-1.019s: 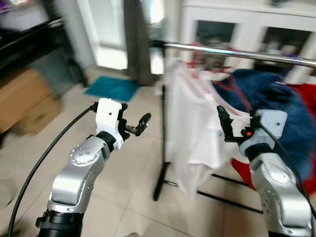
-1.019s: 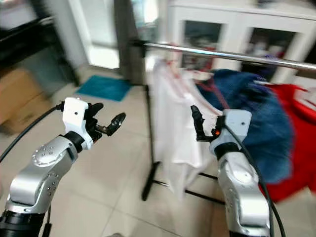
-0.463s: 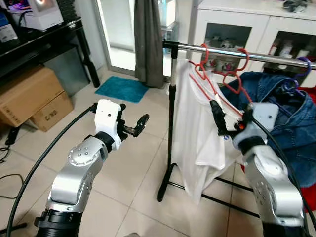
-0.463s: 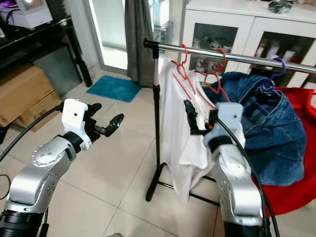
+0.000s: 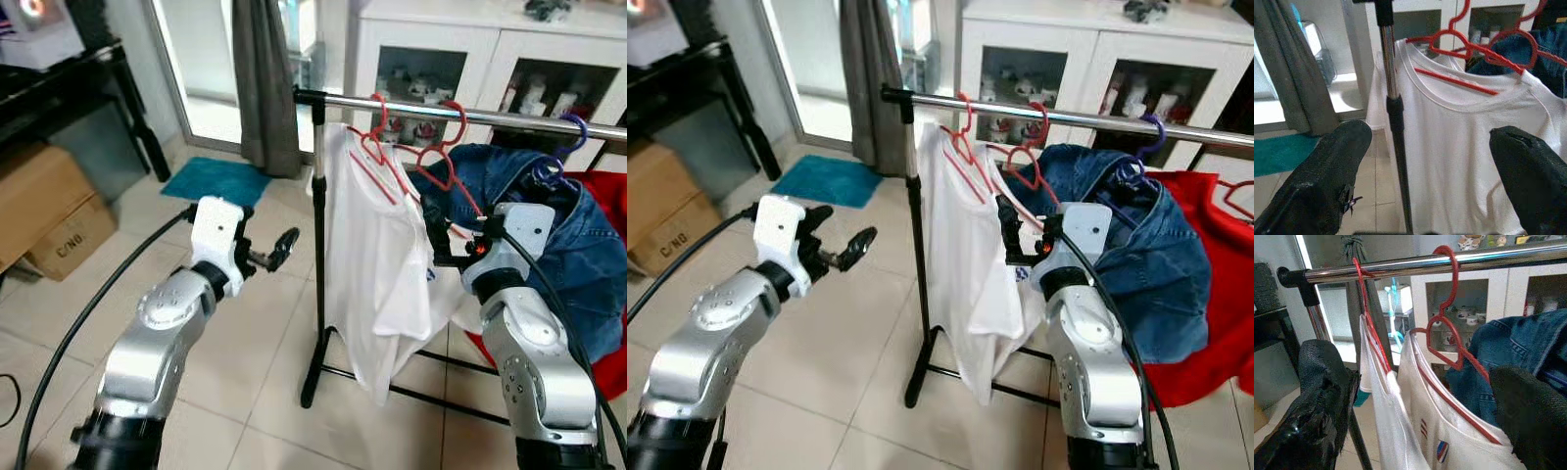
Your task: Hang hanger
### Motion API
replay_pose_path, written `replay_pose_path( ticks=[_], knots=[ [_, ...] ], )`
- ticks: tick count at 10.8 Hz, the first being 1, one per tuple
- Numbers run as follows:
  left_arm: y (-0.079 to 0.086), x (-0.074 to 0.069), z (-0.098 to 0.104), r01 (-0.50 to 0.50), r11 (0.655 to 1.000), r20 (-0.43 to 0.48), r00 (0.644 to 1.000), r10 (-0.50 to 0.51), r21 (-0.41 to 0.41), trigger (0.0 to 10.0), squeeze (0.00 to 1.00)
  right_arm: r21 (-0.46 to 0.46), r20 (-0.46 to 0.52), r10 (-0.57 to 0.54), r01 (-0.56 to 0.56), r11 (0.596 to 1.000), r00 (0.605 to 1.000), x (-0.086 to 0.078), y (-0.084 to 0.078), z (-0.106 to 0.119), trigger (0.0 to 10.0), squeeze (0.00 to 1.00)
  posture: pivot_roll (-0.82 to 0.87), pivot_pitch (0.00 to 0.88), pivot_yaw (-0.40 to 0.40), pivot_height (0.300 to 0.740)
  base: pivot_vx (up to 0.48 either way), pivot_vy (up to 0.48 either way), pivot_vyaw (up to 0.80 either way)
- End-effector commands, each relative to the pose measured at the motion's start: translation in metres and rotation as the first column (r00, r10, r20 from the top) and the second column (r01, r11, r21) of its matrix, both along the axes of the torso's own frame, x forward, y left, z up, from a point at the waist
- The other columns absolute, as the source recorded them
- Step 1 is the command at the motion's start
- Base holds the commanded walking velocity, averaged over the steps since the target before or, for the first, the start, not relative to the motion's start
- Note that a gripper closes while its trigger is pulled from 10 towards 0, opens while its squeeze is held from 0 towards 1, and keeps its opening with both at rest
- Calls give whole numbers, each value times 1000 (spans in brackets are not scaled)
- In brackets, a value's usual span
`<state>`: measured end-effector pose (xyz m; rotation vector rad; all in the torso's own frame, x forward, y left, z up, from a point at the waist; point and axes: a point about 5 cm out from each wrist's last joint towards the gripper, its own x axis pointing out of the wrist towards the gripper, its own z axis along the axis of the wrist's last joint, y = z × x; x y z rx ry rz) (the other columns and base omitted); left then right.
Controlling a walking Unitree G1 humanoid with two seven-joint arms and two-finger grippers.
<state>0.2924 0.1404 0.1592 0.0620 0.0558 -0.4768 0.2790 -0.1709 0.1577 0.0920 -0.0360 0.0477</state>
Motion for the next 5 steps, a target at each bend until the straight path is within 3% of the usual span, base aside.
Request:
replay_pose_path(
  ticks=[1,5],
  knots=[
    [1,1,1,6,1000,3,1000,-6,22,10000,1000,12,7,-10,10,1000,1000,-1,0,1,10000,0,-143,0,52,719,296,0,0],
    [-2,1,3,31,999,3,999,-32,29,10000,1000,23,-9,-26,26,999,1000,-6,2,-3,10000,0,-140,0,53,719,294,0,0]
  ],
)
